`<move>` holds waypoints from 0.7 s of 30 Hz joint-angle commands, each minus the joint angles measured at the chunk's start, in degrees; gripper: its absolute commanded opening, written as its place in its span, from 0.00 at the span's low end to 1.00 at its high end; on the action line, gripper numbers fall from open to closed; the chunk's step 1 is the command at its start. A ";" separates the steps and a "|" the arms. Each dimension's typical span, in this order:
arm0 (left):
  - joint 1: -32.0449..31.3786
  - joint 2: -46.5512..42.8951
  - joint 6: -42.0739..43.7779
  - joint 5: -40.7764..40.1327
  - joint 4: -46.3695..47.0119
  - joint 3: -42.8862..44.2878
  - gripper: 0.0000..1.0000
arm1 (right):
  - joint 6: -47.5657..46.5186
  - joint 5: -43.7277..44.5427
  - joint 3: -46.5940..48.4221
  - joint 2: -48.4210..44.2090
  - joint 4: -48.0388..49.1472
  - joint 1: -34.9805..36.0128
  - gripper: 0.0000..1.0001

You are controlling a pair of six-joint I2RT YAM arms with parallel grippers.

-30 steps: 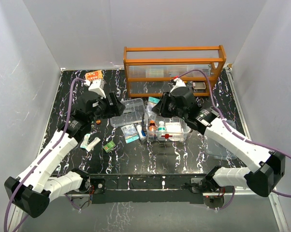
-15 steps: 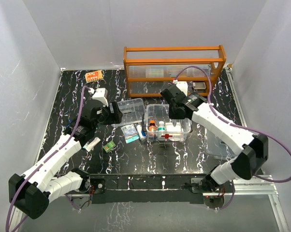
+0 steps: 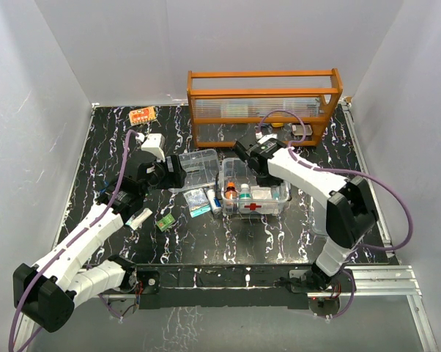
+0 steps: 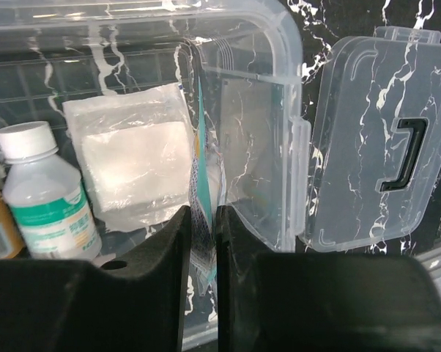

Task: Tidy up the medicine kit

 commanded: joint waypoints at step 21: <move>0.10 -0.29 0.89 0.02 0.49 0.40 0.76 | -0.13 -9.21 -1.01 6.76 9.21 -1.36 0.24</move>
